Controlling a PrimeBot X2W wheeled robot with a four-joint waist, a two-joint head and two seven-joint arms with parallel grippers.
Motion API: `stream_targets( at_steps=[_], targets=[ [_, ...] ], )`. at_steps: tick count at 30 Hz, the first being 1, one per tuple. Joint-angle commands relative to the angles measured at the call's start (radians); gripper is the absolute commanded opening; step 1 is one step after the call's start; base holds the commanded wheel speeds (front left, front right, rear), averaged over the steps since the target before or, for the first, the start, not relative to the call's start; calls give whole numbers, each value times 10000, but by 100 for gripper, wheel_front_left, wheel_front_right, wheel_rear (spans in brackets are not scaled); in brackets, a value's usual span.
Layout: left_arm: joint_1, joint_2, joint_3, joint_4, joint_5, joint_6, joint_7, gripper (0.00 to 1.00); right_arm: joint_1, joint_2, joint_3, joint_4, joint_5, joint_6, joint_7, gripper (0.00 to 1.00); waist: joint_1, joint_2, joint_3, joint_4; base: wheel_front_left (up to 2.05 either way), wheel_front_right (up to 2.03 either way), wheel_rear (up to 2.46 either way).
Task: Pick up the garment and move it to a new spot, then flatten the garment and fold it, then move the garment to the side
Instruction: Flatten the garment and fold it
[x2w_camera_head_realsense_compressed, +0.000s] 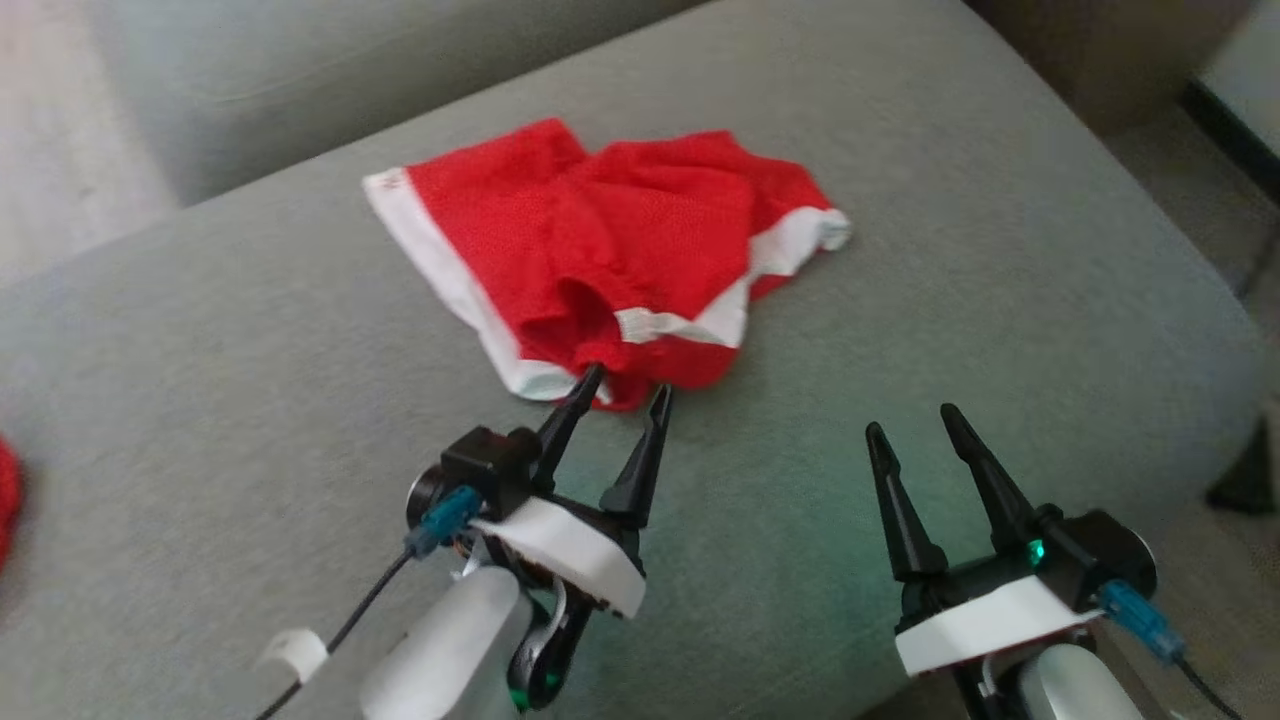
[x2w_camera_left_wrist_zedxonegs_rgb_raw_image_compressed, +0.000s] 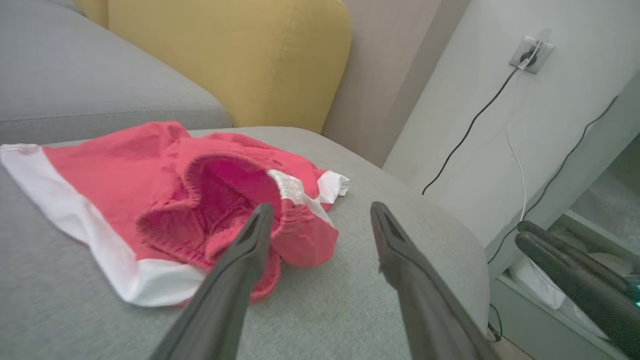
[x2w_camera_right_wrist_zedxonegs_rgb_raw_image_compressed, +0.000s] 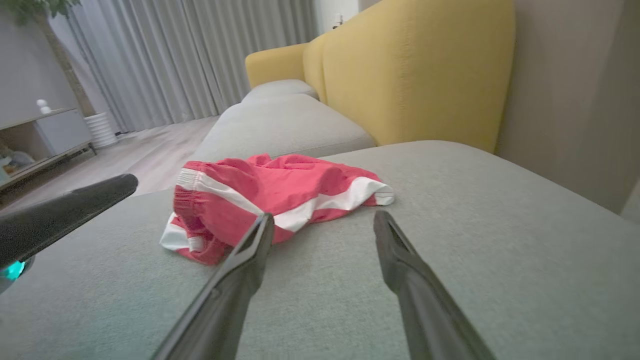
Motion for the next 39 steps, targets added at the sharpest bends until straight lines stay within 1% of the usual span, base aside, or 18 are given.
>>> stream_targets(
  at_steps=[1, 5, 8, 12, 18, 21, 24, 26, 30, 32, 39],
  targets=[
    [-489, -24, 239, -151, -40, 40, -66, 100, -406, 70, 219, -313, 50, -7, -26, 100, -1, 0, 308, -590, 0, 0, 0],
    [-809, -24, 299, 164, -218, 41, -164, 100, -417, 112, 238, -276, 48, -7, -26, 100, -1, 0, 363, -929, 0, 0, 0],
    [-949, -15, 339, 314, -231, 55, -212, 100, -430, 126, 279, -256, 57, -7, -26, 100, -1, 0, 367, -1059, 0, 0, 0],
    [-1215, 53, 504, 621, -220, 171, -320, 100, -440, 147, 349, -259, 54, -7, -26, 100, -1, 0, 385, -1268, 0, 0, 0],
    [-1512, 188, 730, 802, 88, 593, -657, 100, -412, 164, 325, -251, 44, -7, -26, 100, -1, 0, 438, -1416, 0, 0, 0],
    [-1549, 263, 921, 732, 346, 1030, -806, 100, -381, 170, 294, -261, 33, -7, -26, 100, -1, 0, 457, -1418, 0, 0, 0],
    [-1232, 222, 1295, 629, 28, 1312, -851, 100, -342, 175, 285, -248, 4, -7, -26, 100, -1, 0, 420, -1414, 0, 0, 0],
    [-993, 192, 1381, 649, -278, 1271, -731, 100, -328, 178, 267, -238, -4, -7, -26, 100, -1, 0, 403, -1414, 0, 0, 0],
    [-701, 97, 1408, 582, -1106, 816, -304, 100, -353, 182, 377, -158, -11, -7, -26, 100, -1, 0, 401, -1381, 0, 0, 0],
    [-681, 70, 1403, 526, -1392, 662, -162, 100, -393, 184, 384, -134, -4, -7, -26, 100, -1, 0, 414, -1357, 0, 0, 0],
    [-873, 63, 1426, 553, -1700, 539, 50, 100, -529, 190, 472, -98, 37, -7, -26, 100, -1, 0, 510, -1403, 0, 0, 0]
  ],
)
